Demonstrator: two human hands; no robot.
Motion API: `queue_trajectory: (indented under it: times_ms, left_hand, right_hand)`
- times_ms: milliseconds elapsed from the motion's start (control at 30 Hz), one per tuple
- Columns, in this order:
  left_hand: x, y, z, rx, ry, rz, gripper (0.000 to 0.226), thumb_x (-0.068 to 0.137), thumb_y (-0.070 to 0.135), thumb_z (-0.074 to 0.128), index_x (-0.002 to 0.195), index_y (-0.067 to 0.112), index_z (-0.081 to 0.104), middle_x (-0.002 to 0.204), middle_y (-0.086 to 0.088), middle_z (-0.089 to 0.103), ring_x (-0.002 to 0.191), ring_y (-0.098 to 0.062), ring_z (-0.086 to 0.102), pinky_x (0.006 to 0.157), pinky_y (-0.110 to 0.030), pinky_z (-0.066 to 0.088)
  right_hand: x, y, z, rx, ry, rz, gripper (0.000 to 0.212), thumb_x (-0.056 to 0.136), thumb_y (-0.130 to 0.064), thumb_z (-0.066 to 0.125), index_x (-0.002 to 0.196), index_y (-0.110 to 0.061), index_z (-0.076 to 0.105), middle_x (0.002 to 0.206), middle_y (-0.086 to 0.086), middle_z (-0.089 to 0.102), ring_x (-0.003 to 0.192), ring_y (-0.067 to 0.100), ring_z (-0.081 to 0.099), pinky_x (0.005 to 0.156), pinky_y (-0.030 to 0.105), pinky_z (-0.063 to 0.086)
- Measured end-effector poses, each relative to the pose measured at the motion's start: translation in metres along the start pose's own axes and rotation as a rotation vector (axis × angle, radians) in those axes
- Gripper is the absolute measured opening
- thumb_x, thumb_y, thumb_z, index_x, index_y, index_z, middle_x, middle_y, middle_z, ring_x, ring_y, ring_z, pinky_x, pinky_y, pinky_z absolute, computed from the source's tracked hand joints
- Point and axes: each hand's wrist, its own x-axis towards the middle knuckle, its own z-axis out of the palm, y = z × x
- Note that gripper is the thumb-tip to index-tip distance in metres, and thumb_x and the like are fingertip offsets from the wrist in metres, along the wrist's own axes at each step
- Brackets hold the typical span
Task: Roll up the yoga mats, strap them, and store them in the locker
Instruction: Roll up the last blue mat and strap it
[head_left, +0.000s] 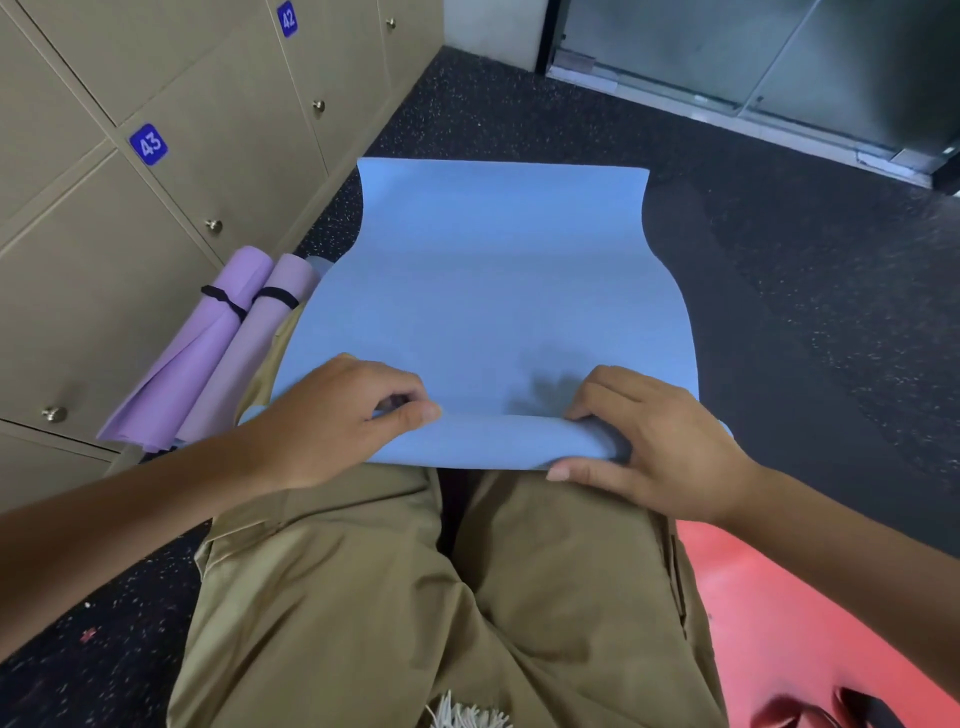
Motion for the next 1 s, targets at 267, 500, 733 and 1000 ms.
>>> queue_trajectory:
  times_ms: [267, 500, 733, 1000]
  left_hand:
    - [0.012, -0.009, -0.003, 0.141, 0.009, 0.195, 0.057, 0.072, 0.078, 0.069, 0.108, 0.033, 0.065, 0.101, 0.021, 0.053, 0.096, -0.004, 0.050, 0.089, -0.015, 0.037]
    - [0.033, -0.013, -0.013, -0.084, -0.086, 0.117, 0.036, 0.079, 0.065, 0.071, 0.090, 0.030, 0.073, 0.086, 0.008, 0.061, 0.089, -0.015, 0.059, 0.078, -0.027, 0.046]
    - [0.047, -0.016, -0.017, -0.205, -0.147, -0.009, 0.029, 0.079, 0.057, 0.076, 0.084, 0.029, 0.075, 0.083, 0.006, 0.062, 0.075, -0.011, 0.052, 0.070, -0.025, 0.041]
    - [0.026, -0.014, -0.001, 0.436, 0.333, 0.441, 0.033, 0.100, 0.046, 0.055, 0.101, 0.017, 0.071, 0.095, 0.003, 0.066, 0.081, -0.020, 0.058, 0.062, -0.036, 0.049]
  right_hand:
    - [0.023, 0.020, -0.010, 0.343, -0.174, 0.175, 0.035, 0.087, -0.066, 0.062, 0.085, -0.030, 0.063, 0.101, -0.013, 0.051, 0.105, 0.017, 0.050, 0.084, 0.024, 0.042]
    - [0.031, 0.023, -0.014, 0.152, -0.079, 0.162, 0.047, 0.086, -0.070, 0.060, 0.112, -0.031, 0.061, 0.101, -0.018, 0.052, 0.093, 0.005, 0.051, 0.079, 0.014, 0.038]
    - [0.025, 0.005, 0.011, -0.176, 0.267, 0.200, 0.040, 0.096, -0.053, 0.056, 0.079, -0.018, 0.066, 0.076, -0.005, 0.057, 0.071, 0.018, 0.052, 0.060, 0.028, 0.041]
    - [0.041, 0.024, 0.001, 0.111, 0.076, 0.333, 0.047, 0.085, -0.072, 0.052, 0.076, -0.027, 0.059, 0.077, -0.011, 0.056, 0.079, 0.010, 0.052, 0.064, 0.029, 0.044]
